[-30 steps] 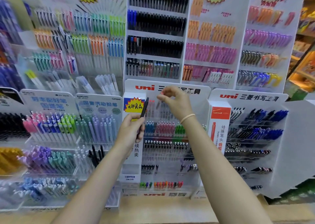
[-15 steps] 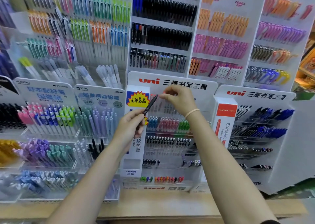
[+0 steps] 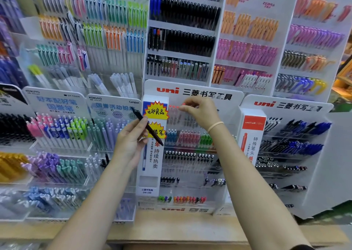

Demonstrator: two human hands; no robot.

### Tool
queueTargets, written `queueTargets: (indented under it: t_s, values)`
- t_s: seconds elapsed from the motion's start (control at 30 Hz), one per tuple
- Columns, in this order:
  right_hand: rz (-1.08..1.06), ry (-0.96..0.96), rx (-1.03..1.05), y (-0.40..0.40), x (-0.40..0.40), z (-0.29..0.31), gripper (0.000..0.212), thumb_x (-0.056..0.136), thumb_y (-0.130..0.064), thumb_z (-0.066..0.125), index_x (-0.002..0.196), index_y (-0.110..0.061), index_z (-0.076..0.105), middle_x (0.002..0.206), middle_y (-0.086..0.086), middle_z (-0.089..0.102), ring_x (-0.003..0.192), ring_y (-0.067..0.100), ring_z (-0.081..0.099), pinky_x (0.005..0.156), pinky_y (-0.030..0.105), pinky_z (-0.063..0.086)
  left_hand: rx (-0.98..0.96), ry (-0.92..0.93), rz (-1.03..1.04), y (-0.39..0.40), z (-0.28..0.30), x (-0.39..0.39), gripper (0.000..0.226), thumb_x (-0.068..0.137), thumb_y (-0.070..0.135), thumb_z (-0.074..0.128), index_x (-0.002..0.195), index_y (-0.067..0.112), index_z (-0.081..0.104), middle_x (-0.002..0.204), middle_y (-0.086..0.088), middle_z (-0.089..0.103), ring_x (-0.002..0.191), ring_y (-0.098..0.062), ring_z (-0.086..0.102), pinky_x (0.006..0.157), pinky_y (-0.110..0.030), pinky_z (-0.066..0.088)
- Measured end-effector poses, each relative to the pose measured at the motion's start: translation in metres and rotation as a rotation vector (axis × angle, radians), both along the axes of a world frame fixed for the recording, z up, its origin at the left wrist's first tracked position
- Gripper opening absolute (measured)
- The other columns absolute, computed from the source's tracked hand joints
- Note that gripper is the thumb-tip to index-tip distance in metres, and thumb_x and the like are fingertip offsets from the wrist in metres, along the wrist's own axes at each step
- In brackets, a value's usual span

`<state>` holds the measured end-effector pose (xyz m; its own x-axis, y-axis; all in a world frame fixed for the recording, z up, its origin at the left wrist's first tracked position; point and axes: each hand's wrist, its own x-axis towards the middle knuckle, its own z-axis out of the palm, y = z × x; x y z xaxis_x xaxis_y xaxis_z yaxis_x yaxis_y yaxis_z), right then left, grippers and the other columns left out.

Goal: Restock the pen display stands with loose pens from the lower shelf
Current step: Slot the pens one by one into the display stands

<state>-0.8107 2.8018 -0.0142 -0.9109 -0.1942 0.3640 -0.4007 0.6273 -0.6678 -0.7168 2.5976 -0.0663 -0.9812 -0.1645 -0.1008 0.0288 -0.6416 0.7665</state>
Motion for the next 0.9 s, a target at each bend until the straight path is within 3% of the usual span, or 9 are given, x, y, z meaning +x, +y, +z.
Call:
queueTargets:
  t_s: [0.13,0.2,0.27,0.33,0.4,0.5,0.6,0.73,0.9]
  values:
    - [-0.046,0.0,0.208,0.0,-0.004,-0.002,0.024,0.085,-0.037,0.074,0.092,-0.014,0.072,0.081,-0.004,0.065,0.072,0.008,0.054,0.069,0.025,0.045,-0.108,0.002,-0.092,0.004,0.002,0.004,0.03,0.078,0.031,0.067,0.103,0.015,0.073,0.079,0.005,0.067,0.07,-0.009,0.062,0.065,-0.023,0.053]
    - [-0.075,0.018,0.278,0.001,0.001,-0.004,0.036,0.085,-0.042,0.073,0.106,-0.013,0.072,0.1,0.002,0.068,0.088,0.013,0.057,0.081,0.028,0.045,-0.164,0.009,-0.154,0.009,0.003,0.007,0.032,0.081,0.032,0.064,0.107,0.014,0.073,0.078,0.003,0.064,0.068,-0.01,0.062,0.064,-0.024,0.055]
    - [-0.108,0.134,0.205,0.001,0.015,-0.003,0.043,0.086,-0.039,0.072,0.119,-0.011,0.068,0.117,0.005,0.064,0.111,0.017,0.051,0.096,0.025,0.037,-0.233,0.03,-0.206,0.014,0.005,0.011,0.036,0.084,0.033,0.062,0.112,0.012,0.072,0.079,0.002,0.063,0.068,-0.011,0.062,0.067,-0.028,0.056]
    - [-0.116,0.253,0.054,-0.003,0.037,-0.001,0.032,0.09,-0.033,0.07,0.114,-0.012,0.07,0.108,0.0,0.064,0.105,0.011,0.051,0.094,0.023,0.038,-0.294,0.045,-0.246,0.019,0.006,0.014,0.032,0.092,0.03,0.059,0.116,0.012,0.071,0.079,0.003,0.06,0.069,-0.011,0.059,0.065,-0.028,0.055]
    - [-0.022,0.085,-0.132,-0.007,0.06,0.003,0.017,0.094,-0.03,0.065,0.103,-0.018,0.073,0.092,-0.011,0.067,0.085,0.002,0.058,0.081,0.024,0.048,-0.372,0.042,-0.279,0.026,0.007,0.018,0.026,0.1,0.023,0.054,0.117,0.012,0.071,0.078,0.003,0.058,0.068,-0.01,0.056,0.059,-0.025,0.052]
    - [0.142,-0.278,-0.356,-0.006,0.085,-0.001,0.009,0.093,-0.027,0.067,0.094,-0.022,0.074,0.082,-0.008,0.072,0.072,0.001,0.066,0.065,0.02,0.053,-0.482,0.021,-0.309,0.037,0.001,0.027,0.026,0.102,0.018,0.054,0.118,0.008,0.07,0.075,0.001,0.055,0.065,-0.01,0.053,0.053,-0.023,0.045]
    - [0.154,-0.351,-0.416,-0.001,0.097,-0.019,0.016,0.091,-0.023,0.071,0.096,-0.009,0.077,0.081,0.0,0.074,0.072,0.004,0.067,0.065,0.022,0.054,-0.502,0.001,-0.293,0.039,-0.008,0.039,0.021,0.099,0.011,0.057,0.114,0.003,0.069,0.074,-0.002,0.056,0.063,-0.011,0.051,0.051,-0.022,0.04]
    - [0.115,-0.475,-0.628,-0.007,0.111,-0.047,0.008,0.091,-0.018,0.07,0.09,-0.013,0.076,0.071,-0.005,0.07,0.067,0.008,0.062,0.065,0.025,0.05,-0.517,-0.054,-0.271,0.027,-0.022,0.048,0.018,0.095,0.004,0.062,0.112,0.003,0.068,0.072,-0.002,0.065,0.063,-0.013,0.056,0.053,-0.022,0.042]
    - [0.089,-0.525,-0.78,-0.044,0.132,-0.069,0.007,0.09,-0.01,0.069,0.092,-0.005,0.074,0.078,0.007,0.071,0.073,0.017,0.065,0.069,0.027,0.055,-0.587,-0.05,-0.247,-0.011,-0.04,0.063,0.01,0.09,0.007,0.07,0.099,0.011,0.074,0.077,-0.005,0.071,0.07,-0.015,0.065,0.062,-0.024,0.051]
